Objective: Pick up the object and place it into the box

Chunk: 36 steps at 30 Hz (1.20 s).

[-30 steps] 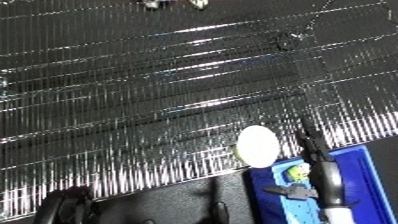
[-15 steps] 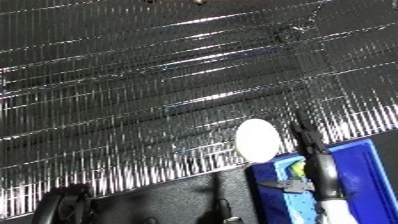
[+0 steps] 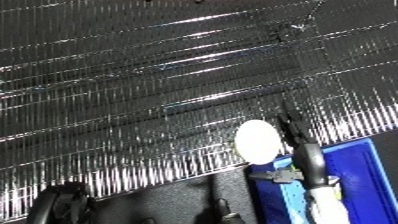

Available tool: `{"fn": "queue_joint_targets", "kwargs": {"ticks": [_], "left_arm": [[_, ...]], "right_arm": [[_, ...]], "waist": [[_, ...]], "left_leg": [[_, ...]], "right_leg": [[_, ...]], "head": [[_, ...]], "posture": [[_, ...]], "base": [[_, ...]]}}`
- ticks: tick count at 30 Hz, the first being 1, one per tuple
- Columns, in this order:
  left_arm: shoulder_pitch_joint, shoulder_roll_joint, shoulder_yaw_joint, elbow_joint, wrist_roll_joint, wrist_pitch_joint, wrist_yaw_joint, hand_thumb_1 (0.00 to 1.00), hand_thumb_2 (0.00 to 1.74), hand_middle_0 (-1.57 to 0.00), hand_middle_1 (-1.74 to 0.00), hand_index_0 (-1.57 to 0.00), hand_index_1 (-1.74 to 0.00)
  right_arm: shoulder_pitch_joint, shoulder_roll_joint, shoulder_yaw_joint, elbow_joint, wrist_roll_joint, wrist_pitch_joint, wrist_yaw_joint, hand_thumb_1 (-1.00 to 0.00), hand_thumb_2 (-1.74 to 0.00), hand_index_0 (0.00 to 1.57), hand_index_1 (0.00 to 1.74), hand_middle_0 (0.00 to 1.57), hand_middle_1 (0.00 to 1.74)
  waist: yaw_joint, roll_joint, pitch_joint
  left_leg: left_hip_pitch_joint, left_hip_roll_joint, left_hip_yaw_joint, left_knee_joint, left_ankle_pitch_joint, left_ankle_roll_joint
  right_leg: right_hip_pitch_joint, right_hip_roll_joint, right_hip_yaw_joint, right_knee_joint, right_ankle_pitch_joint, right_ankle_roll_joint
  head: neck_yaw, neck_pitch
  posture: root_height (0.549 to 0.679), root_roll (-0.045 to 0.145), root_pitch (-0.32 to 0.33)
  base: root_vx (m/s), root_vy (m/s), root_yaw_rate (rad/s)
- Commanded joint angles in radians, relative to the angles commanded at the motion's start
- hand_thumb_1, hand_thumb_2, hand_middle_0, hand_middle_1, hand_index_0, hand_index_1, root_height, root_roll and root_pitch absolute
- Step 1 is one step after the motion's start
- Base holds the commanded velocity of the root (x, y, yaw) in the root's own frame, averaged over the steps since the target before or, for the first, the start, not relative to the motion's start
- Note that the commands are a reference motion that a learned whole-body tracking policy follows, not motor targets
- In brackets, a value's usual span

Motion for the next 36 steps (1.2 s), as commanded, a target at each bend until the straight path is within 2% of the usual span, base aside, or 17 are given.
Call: {"fn": "queue_joint_targets", "kwargs": {"ticks": [6, 20, 27, 36], "left_arm": [[-0.013, -0.002, -0.006, 0.004, 0.000, 0.009, 0.006, 1.00, 1.74, -1.57, -1.74, -1.57, -1.74], [-0.032, 0.004, -0.017, 0.016, -0.014, 0.006, 0.011, 1.00, 1.74, -1.57, -1.74, -1.57, -1.74], [-0.037, 0.012, -0.023, 0.017, -0.026, 0.004, 0.012, 1.00, 1.74, -1.57, -1.74, -1.57, -1.74], [-0.030, 0.028, -0.013, 0.006, -0.032, 0.009, -0.005, 1.00, 1.74, -1.57, -1.74, -1.57, -1.74]], "right_arm": [[-0.034, 0.007, 0.003, 0.027, 0.016, 0.017, 0.014, 0.00, 0.00, 0.00, 0.00, 0.00, 0.00], [-0.084, 0.011, 0.017, 0.111, 0.040, 0.027, 0.030, -0.70, -1.22, 1.10, 1.22, 1.10, 1.22], [-0.092, 0.003, 0.018, 0.119, 0.035, 0.021, 0.010, -0.70, -1.22, 1.10, 1.22, 1.10, 1.22], [-0.095, -0.018, -0.012, 0.046, 0.009, 0.004, -0.042, -0.70, -1.22, 1.10, 1.22, 1.10, 1.22]], "waist": [[0.007, 0.004, 0.000], [0.016, 0.012, 0.000], [0.016, 0.009, 0.000], [0.007, -0.001, 0.000]], "left_leg": [[-0.011, -0.004, -0.002, 0.012, -0.005, 0.0019], [-0.020, -0.010, -0.003, 0.009, -0.006, 0.0072], [0.002, -0.012, -0.004, -0.017, 0.001, 0.0093], [0.078, -0.006, 0.000, -0.103, 0.025, 0.0048]], "right_leg": [[-0.015, -0.0026, -0.003, 0.015, -0.001, -0.0018], [-0.035, -0.0050, -0.005, 0.024, 0.001, -0.0043], [-0.018, -0.0027, -0.008, 0.001, 0.010, -0.0016], [0.052, 0.0044, -0.012, -0.086, 0.037, 0.0112]], "head": [[0.010, -0.006], [0.032, -0.006], [0.050, -0.008], [0.087, 0.003]], "posture": [[0.628, 0.057, 0.019], [0.626, 0.055, 0.026], [0.629, 0.052, 0.022], [0.639, 0.045, 0.007]], "base": [[0.000, -0.001, 0.045], [-0.015, 0.010, 0.028], [-0.016, 0.004, -0.004], [-0.011, -0.012, -0.056]]}}
